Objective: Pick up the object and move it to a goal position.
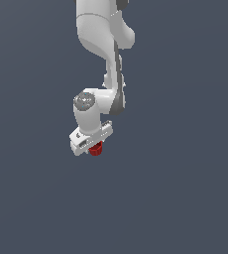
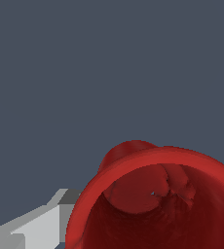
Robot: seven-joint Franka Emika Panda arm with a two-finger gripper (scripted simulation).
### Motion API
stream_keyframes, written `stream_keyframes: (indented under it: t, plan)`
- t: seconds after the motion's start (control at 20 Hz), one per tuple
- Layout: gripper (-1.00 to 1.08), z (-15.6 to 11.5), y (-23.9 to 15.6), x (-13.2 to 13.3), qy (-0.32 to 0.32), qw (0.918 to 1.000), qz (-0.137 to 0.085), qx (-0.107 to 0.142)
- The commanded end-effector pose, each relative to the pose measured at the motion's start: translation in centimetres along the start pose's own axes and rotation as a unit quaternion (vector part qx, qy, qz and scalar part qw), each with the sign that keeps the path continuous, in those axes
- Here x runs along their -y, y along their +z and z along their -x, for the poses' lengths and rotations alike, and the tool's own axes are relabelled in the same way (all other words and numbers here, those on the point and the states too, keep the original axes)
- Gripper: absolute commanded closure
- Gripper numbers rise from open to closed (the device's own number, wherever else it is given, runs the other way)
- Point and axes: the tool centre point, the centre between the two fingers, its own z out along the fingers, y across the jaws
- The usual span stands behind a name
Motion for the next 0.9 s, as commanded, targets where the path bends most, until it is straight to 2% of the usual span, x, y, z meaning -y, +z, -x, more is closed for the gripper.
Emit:
stream_keyframes:
  t: [0.0, 0.55, 0.85]
  plan:
    - [1.08, 0.9, -0.5, 0.3, 0.0, 1.0, 0.001, -0.001]
    - [1.08, 7.2, -3.2, 2.8, 0.0, 1.0, 0.001, 0.0]
    - [1.08, 9.7, -4.3, 3.7, 0.0, 1.0, 0.001, 0.0]
